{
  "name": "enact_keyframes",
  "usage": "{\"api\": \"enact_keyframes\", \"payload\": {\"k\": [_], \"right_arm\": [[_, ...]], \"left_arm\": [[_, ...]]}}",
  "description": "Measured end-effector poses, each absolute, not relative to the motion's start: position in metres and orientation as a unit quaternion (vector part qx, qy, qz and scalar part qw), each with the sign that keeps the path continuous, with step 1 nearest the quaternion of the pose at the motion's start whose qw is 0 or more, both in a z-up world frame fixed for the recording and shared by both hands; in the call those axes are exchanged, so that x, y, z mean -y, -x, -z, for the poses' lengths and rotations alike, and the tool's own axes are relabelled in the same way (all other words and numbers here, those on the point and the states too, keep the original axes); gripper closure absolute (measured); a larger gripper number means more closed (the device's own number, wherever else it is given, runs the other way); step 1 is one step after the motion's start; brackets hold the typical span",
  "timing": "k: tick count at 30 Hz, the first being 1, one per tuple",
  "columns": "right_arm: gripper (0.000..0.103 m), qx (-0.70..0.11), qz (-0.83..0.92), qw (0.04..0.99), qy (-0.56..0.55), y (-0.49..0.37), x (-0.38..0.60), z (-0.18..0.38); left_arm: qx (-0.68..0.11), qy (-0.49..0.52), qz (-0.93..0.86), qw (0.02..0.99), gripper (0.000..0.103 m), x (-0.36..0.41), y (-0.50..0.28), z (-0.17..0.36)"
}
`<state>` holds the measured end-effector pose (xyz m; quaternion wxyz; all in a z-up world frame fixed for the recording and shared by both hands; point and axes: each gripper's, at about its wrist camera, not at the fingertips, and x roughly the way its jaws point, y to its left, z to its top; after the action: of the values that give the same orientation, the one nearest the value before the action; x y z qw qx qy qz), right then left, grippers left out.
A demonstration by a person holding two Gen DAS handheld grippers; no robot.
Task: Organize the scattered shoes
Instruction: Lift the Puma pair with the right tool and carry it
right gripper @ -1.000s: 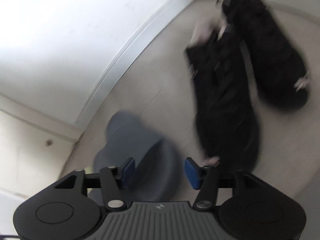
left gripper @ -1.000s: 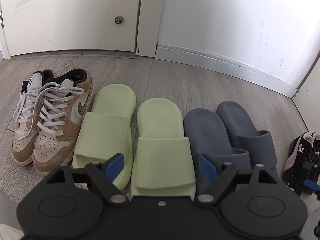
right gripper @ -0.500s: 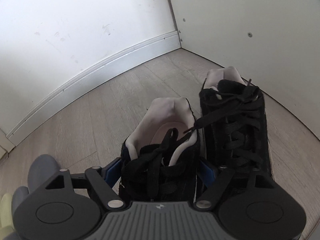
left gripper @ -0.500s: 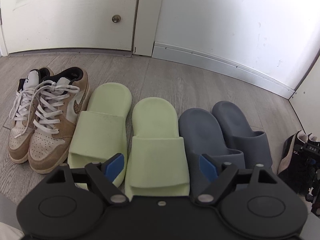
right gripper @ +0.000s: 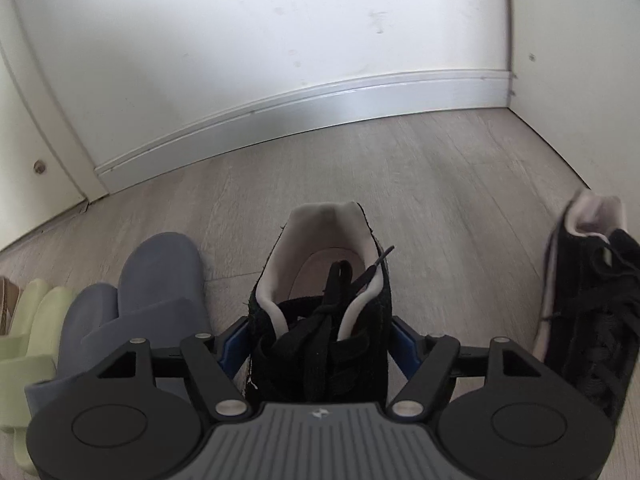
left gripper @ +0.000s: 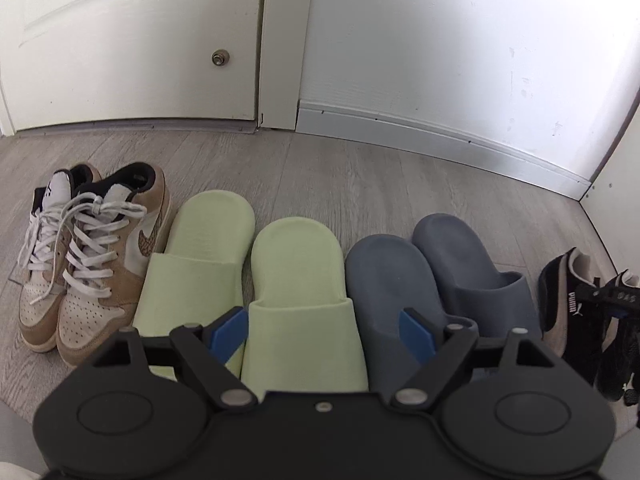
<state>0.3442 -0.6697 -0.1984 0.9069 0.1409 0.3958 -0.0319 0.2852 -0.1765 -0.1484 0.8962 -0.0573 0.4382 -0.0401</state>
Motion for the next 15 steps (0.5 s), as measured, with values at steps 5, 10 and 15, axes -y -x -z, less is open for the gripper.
{"api": "enact_keyframes", "payload": {"k": [5,10,15], "right_arm": [[0.029,-0.26,0.171,0.926,-0.212,-0.295,0.732,0.157],[0.024,-0.304,0.253,0.902,-0.176,-0.316,0.792,0.157],[0.026,-0.392,0.21,0.884,-0.143,-0.364,0.803,0.189]], "left_arm": [[-0.457,0.075,0.045,0.885,0.02,0.177,-0.288,0.157],[-0.462,0.083,0.047,0.882,0.02,0.179,-0.288,0.16],[-0.463,0.083,0.047,0.881,0.02,0.181,-0.286,0.16]]}}
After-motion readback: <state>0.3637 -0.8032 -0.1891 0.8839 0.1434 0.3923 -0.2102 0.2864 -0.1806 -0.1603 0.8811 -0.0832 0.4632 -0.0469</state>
